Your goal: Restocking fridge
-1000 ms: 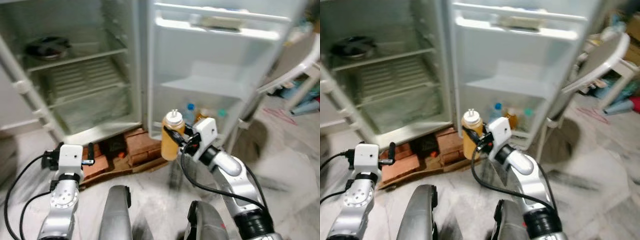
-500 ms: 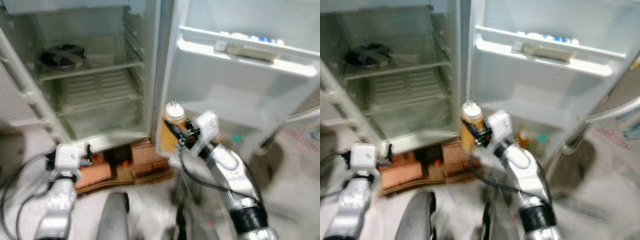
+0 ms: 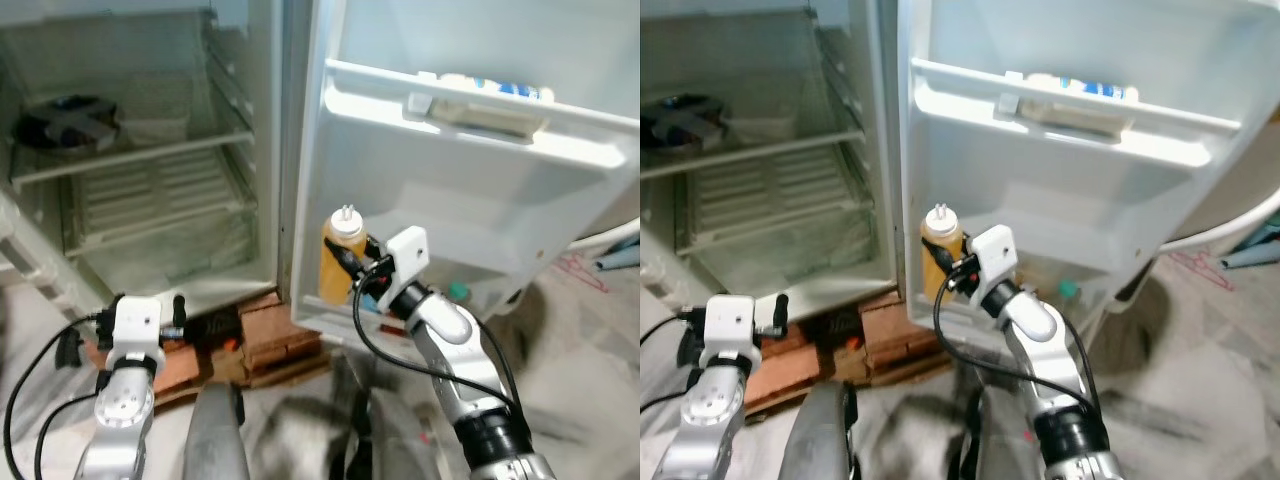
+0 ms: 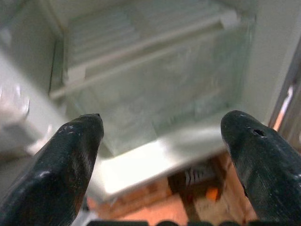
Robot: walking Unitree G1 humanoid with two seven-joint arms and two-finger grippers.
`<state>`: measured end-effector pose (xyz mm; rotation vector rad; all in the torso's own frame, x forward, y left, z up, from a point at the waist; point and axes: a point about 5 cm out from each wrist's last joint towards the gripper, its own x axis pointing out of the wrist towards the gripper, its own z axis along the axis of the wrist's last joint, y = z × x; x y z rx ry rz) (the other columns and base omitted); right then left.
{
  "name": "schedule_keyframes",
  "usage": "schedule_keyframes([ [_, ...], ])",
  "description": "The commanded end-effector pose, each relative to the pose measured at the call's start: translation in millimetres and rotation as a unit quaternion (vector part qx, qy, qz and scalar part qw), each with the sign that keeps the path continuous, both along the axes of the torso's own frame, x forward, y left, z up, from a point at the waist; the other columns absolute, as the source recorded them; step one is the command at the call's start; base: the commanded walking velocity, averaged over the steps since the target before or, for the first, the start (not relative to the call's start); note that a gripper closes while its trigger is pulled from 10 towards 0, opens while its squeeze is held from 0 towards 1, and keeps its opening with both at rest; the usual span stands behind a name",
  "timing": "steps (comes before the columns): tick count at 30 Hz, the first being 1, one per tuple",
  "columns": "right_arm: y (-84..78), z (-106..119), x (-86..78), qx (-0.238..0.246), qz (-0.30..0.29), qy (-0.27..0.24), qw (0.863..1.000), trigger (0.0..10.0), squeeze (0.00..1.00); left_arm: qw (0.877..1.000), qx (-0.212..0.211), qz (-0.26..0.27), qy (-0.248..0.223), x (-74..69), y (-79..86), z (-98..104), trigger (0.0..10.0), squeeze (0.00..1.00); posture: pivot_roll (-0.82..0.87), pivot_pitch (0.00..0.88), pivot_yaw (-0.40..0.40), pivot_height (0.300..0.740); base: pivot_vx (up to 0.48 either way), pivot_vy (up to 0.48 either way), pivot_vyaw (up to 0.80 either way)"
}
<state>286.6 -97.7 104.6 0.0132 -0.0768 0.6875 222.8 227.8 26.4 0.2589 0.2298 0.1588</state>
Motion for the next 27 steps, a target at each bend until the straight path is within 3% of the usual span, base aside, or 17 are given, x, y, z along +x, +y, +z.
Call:
schedule_keyframes([
  [1,-5.6,-6,1.4,-0.009,-0.009,0.01,1.0,10.0,0.0,1.0,-0.002,0.005,0.007,-5.9,2.7,-2,10.0,0.0,0.1,0.107,-0.078,0.575,0.0,0.0,0.0],
  [10,5.7,-10,10.8,-0.017,-0.003,0.015,1.0,10.0,0.0,1.0,0.001,0.006,0.013,-24.1,5.2,0,10.0,0.0,0.13,0.18,-0.098,0.52,0.0,0.0,0.0],
  [17,20.4,-2,29.1,-0.025,-0.002,-0.006,1.0,10.0,0.0,0.999,0.022,0.021,0.01,-37.6,23.6,9,10.0,0.0,0.17,0.225,-0.122,0.49,0.0,0.0,0.0],
  [27,50.7,43,57.9,-0.035,-0.006,-0.11,0.993,10.0,0.0,0.998,0.046,0.042,-0.01,-57.5,32.1,31,10.0,0.0,0.24,0.309,-0.16,0.49,0.0,0.0,0.0],
])
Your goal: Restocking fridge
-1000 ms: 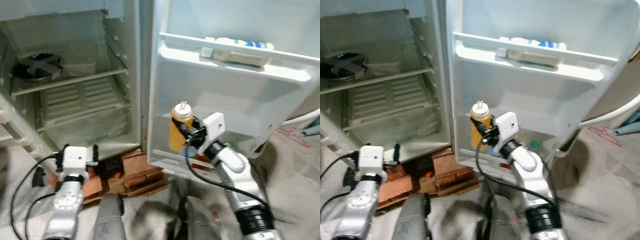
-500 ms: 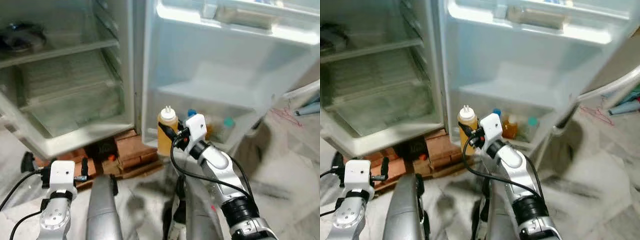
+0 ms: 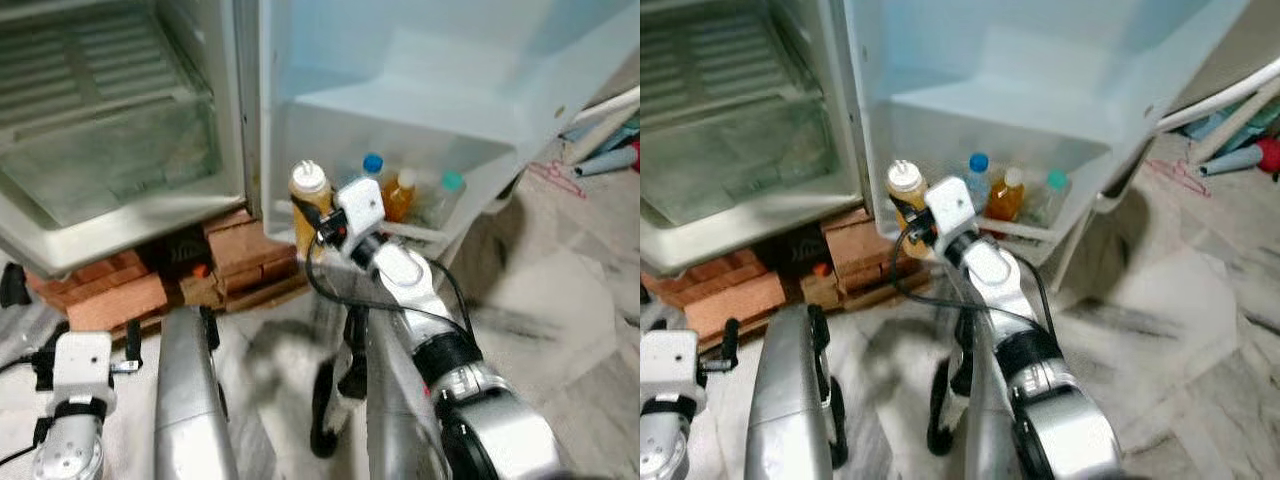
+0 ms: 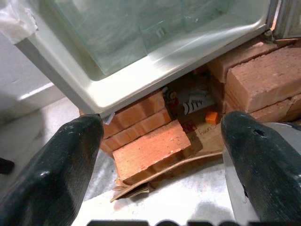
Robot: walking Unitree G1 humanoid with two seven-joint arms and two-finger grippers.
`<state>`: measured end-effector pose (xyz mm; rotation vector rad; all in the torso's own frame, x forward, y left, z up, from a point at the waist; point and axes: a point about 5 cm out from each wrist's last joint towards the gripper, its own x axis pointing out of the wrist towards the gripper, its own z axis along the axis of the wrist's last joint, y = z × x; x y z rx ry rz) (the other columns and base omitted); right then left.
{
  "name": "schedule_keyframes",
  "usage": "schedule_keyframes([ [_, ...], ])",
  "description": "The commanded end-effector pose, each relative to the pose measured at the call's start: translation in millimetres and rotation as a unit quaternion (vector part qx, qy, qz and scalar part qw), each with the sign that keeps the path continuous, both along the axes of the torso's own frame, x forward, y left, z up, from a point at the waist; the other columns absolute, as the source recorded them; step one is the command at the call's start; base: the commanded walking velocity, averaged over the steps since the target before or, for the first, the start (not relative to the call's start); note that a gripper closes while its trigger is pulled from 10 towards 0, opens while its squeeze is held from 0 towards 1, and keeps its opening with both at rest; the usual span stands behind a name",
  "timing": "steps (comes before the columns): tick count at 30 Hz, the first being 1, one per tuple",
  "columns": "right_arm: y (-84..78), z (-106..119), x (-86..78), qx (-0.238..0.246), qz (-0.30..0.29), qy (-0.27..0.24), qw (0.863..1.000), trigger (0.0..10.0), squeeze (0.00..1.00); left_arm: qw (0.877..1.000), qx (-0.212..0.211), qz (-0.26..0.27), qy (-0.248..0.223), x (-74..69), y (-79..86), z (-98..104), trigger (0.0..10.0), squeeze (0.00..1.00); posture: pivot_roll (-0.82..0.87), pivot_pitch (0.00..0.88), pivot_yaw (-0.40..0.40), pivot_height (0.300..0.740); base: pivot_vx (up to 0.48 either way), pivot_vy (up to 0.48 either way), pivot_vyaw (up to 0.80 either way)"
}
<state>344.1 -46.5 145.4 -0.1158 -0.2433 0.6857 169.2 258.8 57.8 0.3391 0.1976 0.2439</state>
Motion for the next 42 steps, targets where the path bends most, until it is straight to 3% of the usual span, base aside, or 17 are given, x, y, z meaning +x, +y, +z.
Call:
schedule_keyframes([
  [1,3.6,13,6.7,-0.005,-0.008,-0.031,0.999,10.0,0.0,1.0,0.003,0.006,0.008,-10.2,-0.2,2,10.0,0.0,0.25,0.322,-0.169,0.49,0.0,0.0,0.0],
  [8,9.0,42,26.5,-0.012,-0.04,-0.071,0.997,10.0,0.0,1.0,0.0,0.014,0.027,-28.9,-5.2,2,10.0,0.0,0.26,0.358,-0.185,0.49,0.0,0.0,0.0],
  [12,10.8,54,32.4,-0.058,-0.075,-0.119,0.988,10.0,0.0,0.999,-0.002,0.015,0.038,-40.0,-10.1,4,10.0,0.0,0.27,0.391,-0.187,0.49,0.0,0.0,0.0],
  [17,12.0,59,36.4,-0.105,-0.123,-0.163,0.973,10.0,0.0,0.999,0.002,0.016,0.049,-50.3,-9.0,7,10.0,0.0,0.29,0.417,-0.183,0.49,0.0,0.0,0.0],
  [21,8.5,50,38.0,-0.125,-0.144,-0.148,0.97,10.0,0.0,0.998,0.005,0.018,0.052,-55.2,-7.9,10,10.0,0.0,0.31,0.435,-0.187,0.49,0.0,0.0,0.0],
  [24,5.3,35,38.3,-0.124,-0.155,-0.103,0.975,10.0,0.0,0.998,0.008,0.018,0.056,-58.5,-7.2,12,10.0,0.0,0.31,0.443,-0.188,0.49,0.0,0.0,0.0],
  [26,0.0,22,39.4,-0.089,-0.175,-0.034,0.98,10.0,0.0,0.998,0.009,0.02,0.062,-61.2,-6.9,12,10.0,0.0,0.31,0.449,-0.191,0.49,0.0,0.0,0.0],
  [30,-7.1,-1,36.8,-0.052,-0.205,0.057,0.976,10.0,0.0,0.997,0.008,0.019,0.07,-63.1,-8.8,11,10.0,0.0,0.31,0.451,-0.193,0.49,0.0,0.0,0.0],
  [36,-15.5,-15,34.6,-0.032,-0.218,0.108,0.969,10.0,0.0,0.997,0.009,0.011,0.071,-58.0,-11.0,11,10.0,0.0,0.3,0.446,-0.188,0.49,0.0,0.0,0.0],
  [39,-33.8,-19,37.9,0.002,-0.238,0.144,0.961,10.0,0.0,0.997,0.012,0.008,0.072,-54.2,-9.7,9,10.0,0.0,0.3,0.433,-0.183,0.49,0.0,0.0,0.0],
  [40,-36.5,-19,38.5,0.006,-0.241,0.146,0.96,10.0,0.71,0.997,0.013,0.007,0.072,-52.8,-9.3,9,10.0,0.0,0.3,0.427,-0.181,0.49,0.0,0.0,0.0],
  [41,-38.9,-18,39.1,0.009,-0.243,0.149,0.959,10.0,1.0,0.997,0.015,0.006,0.072,-50.9,-8.8,9,10.0,0.0,0.3,0.421,-0.179,0.49,0.0,0.0,0.0],
  [42,-41.9,-18,39.8,0.008,-0.244,0.147,0.958,10.0,1.0,0.997,0.017,0.005,0.071,-49.3,-8.4,9,10.0,0.0,0.3,0.418,-0.178,0.49,0.0,0.0,0.0],
])
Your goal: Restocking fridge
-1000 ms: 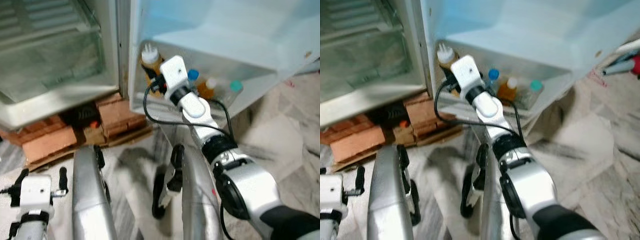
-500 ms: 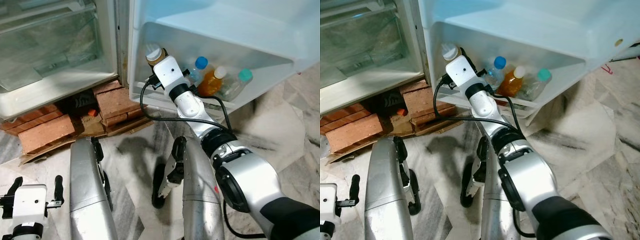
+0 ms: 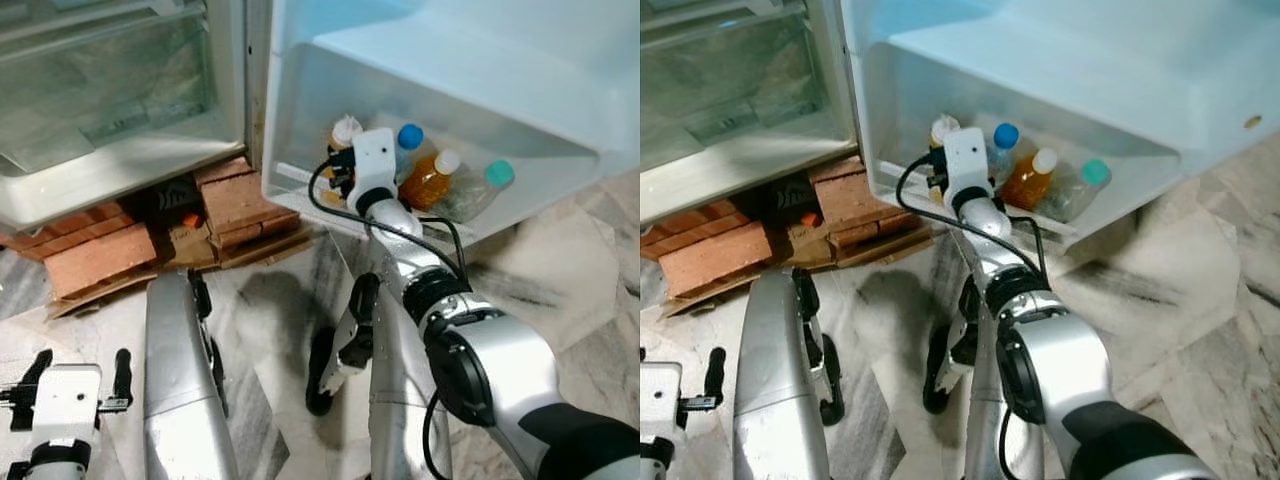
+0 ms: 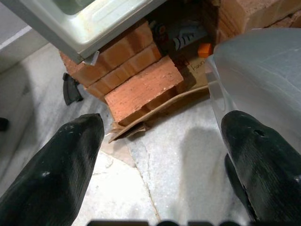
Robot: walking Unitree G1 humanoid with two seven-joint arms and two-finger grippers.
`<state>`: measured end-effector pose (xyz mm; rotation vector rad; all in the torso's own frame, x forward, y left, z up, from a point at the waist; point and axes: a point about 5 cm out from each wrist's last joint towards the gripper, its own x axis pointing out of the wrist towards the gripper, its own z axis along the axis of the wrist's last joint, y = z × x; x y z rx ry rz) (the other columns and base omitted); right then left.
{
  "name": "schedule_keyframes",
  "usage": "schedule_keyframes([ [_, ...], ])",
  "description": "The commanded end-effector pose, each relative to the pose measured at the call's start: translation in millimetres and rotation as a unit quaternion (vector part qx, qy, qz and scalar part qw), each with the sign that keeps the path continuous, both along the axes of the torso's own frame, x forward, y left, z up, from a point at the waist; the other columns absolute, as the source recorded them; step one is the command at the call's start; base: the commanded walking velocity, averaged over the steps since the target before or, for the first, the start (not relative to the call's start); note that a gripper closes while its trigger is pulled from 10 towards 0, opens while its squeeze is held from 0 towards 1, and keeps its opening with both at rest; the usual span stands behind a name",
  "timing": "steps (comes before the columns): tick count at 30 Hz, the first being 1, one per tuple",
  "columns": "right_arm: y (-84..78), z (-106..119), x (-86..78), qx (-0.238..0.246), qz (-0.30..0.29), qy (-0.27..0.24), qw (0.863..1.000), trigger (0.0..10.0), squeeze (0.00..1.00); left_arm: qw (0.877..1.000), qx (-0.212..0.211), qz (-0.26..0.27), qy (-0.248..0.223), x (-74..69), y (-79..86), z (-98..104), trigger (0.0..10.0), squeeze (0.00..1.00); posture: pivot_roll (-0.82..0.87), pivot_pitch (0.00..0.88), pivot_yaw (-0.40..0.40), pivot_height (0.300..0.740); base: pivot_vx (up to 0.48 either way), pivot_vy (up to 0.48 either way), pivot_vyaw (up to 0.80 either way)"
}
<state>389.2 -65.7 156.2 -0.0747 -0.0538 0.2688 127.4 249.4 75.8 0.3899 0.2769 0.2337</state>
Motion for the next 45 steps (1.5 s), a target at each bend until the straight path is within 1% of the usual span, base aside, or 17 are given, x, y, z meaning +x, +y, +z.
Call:
schedule_keyframes([
  [1,-26.8,-27,-4.0,0.002,-0.037,0.058,0.998,10.0,1.0,1.0,0.001,0.005,0.027,-3.3,2.5,-10,10.0,0.0,0.29,0.406,-0.173,0.49,0.0,0.0,0.0],
  [7,-24.7,-13,0.3,-0.026,0.002,0.028,0.999,10.0,1.0,1.0,0.014,0.005,0.019,13.7,9.0,-11,10.0,0.0,0.27,0.349,-0.159,0.49,0.0,0.0,0.0],
  [11,-22.6,4,2.7,-0.034,0.066,-0.012,0.997,10.0,1.0,1.0,0.011,-0.004,-0.008,38.9,9.2,-8,10.0,0.0,0.25,0.283,-0.141,0.49,0.0,0.0,0.0],
  [13,-22.8,7,3.0,-0.03,0.079,-0.018,0.996,10.0,1.0,1.0,0.011,-0.01,-0.014,47.1,7.8,-7,10.0,0.0,0.24,0.264,-0.134,0.49,0.0,0.0,0.0],
  [15,-22.7,8,3.0,-0.027,0.083,-0.019,0.996,10.0,1.0,1.0,0.011,-0.011,-0.015,49.0,7.3,-7,10.0,0.0,0.24,0.264,-0.134,0.49,0.0,0.0,0.0],
  [18,-22.5,10,0.1,-0.04,0.119,-0.036,0.991,10.0,1.0,0.999,0.009,-0.02,-0.028,67.2,5.4,-8,10.0,0.0,0.22,0.193,-0.104,0.49,0.0,0.0,0.0],
  [20,-22.6,11,-0.7,-0.044,0.127,-0.042,0.99,10.0,1.0,0.999,0.008,-0.024,-0.029,71.4,5.1,-8,10.0,0.0,0.21,0.18,-0.098,0.49,0.0,0.0,0.0],
  [23,-25.1,9,-4.5,-0.036,0.143,-0.05,0.988,10.0,1.0,0.999,0.007,-0.033,-0.029,78.4,4.7,-11,10.0,0.0,0.19,0.124,-0.072,0.49,0.0,0.0,0.0],
  [28,-29.8,-2,-14.6,-0.016,0.167,-0.052,0.984,10.0,1.0,0.999,0.002,-0.041,-0.032,82.4,1.3,-14,10.0,0.0,0.18,0.083,-0.07,0.49,0.0,0.0,0.0],
  [31,-36.9,-22,-28.9,0.003,0.165,-0.037,0.986,10.0,1.0,0.998,-0.009,-0.041,-0.041,85.6,-3.7,-16,10.0,0.0,0.18,0.051,-0.078,0.49,0.0,0.0,0.0],
  [32,-38.4,-30,-36.3,0.012,0.164,-0.032,0.986,10.0,0.88,0.998,-0.014,-0.04,-0.046,86.1,-6.6,-16,10.0,0.0,0.18,0.042,-0.083,0.49,0.0,0.0,0.0],
  [33,-39.8,-38,-44.9,0.021,0.164,-0.028,0.986,10.0,0.88,0.998,-0.021,-0.039,-0.05,86.6,-9.8,-17,10.0,0.0,0.18,0.038,-0.085,0.49,0.0,0.0,0.0],
  [34,-39.8,-38,-44.9,0.021,0.164,-0.028,0.986,10.0,0.88,0.998,-0.021,-0.039,-0.05,86.6,-9.8,-17,10.0,0.0,0.18,0.038,-0.085,0.49,0.0,0.0,0.0],
  [35,-42.0,-41,-52.4,0.032,0.152,-0.034,0.987,10.0,0.0,0.997,-0.028,-0.04,-0.055,87.4,-13.4,-17,10.0,0.0,0.18,0.031,-0.087,0.49,0.0,0.0,0.0],
  [38,-47.1,-41,-62.9,0.075,0.114,-0.052,0.989,10.0,0.0,0.996,-0.041,-0.044,-0.06,88.2,-19.4,-15,10.0,0.0,0.19,0.027,-0.087,0.495,0.0,0.0,0.0],
  [40,-48.4,-41,-68.3,0.082,0.086,-0.063,0.991,10.0,0.0,0.996,-0.046,-0.051,-0.062,89.0,-22.5,-16,10.0,0.0,0.19,0.025,-0.086,0.505,0.0,0.0,0.0],
  [45,-45.0,-40,-75.5,0.096,0.067,-0.062,0.991,10.0,0.0,0.995,-0.05,-0.06,-0.066,92.5,-25.6,-16,10.0,0.0,0.19,0.024,-0.091,0.52,0.0,0.0,0.0],
])
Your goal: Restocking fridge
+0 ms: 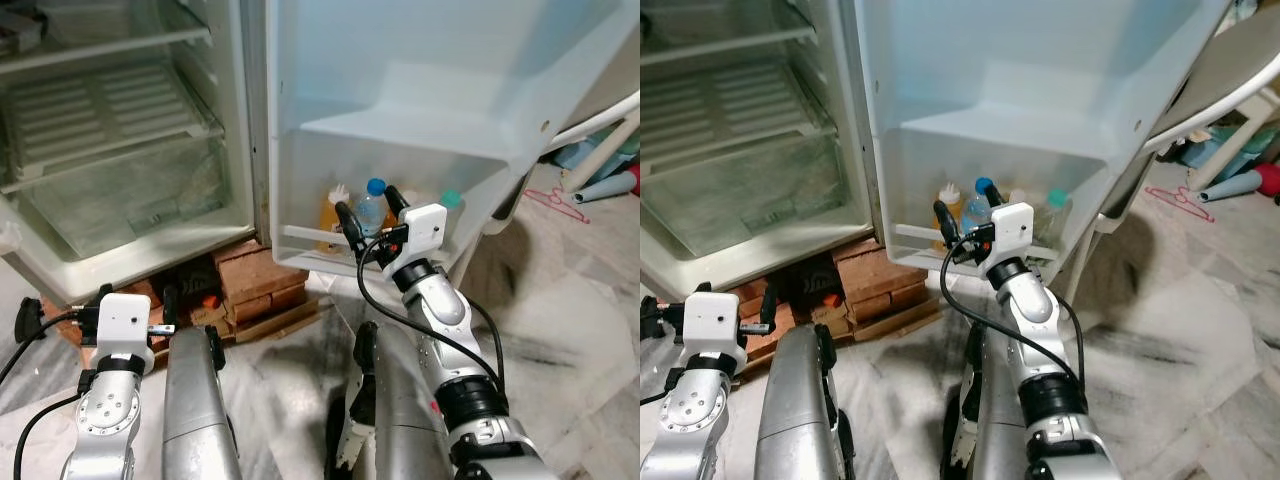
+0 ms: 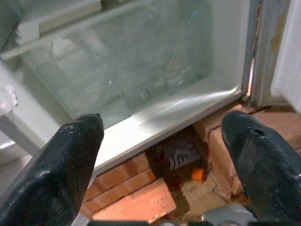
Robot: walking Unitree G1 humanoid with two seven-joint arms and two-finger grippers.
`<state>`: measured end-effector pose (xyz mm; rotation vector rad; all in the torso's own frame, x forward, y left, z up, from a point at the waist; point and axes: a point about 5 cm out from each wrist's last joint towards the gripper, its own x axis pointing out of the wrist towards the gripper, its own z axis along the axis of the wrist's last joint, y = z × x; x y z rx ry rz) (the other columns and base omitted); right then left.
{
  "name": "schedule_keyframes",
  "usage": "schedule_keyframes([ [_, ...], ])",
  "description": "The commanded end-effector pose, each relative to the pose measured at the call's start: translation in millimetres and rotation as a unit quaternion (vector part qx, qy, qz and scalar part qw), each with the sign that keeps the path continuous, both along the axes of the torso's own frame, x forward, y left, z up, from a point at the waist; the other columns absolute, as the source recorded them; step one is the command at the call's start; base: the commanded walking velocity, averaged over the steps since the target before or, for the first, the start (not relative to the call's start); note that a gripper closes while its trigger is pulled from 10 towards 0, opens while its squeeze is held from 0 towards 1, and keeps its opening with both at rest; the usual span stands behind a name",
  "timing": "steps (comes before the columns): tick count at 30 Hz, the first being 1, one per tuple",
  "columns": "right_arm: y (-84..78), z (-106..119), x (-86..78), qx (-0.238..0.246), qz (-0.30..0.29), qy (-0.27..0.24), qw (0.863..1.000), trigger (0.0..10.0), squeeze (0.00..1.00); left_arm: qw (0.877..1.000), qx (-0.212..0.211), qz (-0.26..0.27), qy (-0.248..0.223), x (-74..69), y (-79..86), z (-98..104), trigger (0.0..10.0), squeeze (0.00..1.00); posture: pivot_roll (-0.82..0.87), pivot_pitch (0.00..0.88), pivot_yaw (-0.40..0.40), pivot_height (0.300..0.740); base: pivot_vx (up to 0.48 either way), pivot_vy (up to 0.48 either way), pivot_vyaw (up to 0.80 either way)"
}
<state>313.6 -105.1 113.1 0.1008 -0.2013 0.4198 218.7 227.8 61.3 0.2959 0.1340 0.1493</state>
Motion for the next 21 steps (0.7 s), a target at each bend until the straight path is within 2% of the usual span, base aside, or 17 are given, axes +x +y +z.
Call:
schedule_keyframes([
  [1,-3.0,5,-1.0,0.004,-0.014,-0.007,1.0,10.0,0.0,1.0,-0.001,-0.014,-0.003,4.5,-4.4,0,10.0,0.0,0.21,0.041,-0.092,0.525,0.0,0.0,0.0],
  [5,-2.3,11,-2.8,-0.006,-0.01,-0.016,1.0,10.0,0.0,1.0,0.006,-0.014,-0.016,9.3,-5.0,7,10.0,0.0,0.21,0.078,-0.131,0.535,0.0,0.0,0.0],
  [6,-11.3,11,-7.0,-0.019,-0.011,-0.007,1.0,10.0,0.0,1.0,0.002,0.014,-0.026,3.5,-1.1,11,10.0,0.0,0.22,0.102,-0.17,0.545,0.0,0.0,0.0],
  [7,-16.0,9,-8.5,-0.023,-0.013,0.0,1.0,10.0,0.0,0.999,-0.003,0.031,-0.029,-1.1,1.5,10,10.0,0.0,0.22,0.105,-0.175,0.55,0.0,0.0,0.0],
  [10,-22.3,7,-11.8,-0.032,-0.018,0.011,0.999,10.0,0.0,0.998,-0.006,0.051,-0.024,-12.1,2.0,5,10.0,0.0,0.23,0.108,-0.193,0.57,0.0,0.0,0.0],
  [14,-18.5,10,-11.3,-0.029,-0.011,0.015,0.999,10.0,0.0,0.999,-0.009,0.048,-0.021,-16.9,-5.0,0,10.0,0.0,0.23,0.105,-0.211,0.59,0.0,0.0,0.0],
  [21,-12.7,15,-8.7,-0.029,-0.004,0.018,0.999,10.0,0.0,0.999,-0.009,0.034,-0.027,-8.7,-15.0,3,10.0,0.0,0.23,0.092,-0.216,0.63,0.0,0.0,0.0],
])
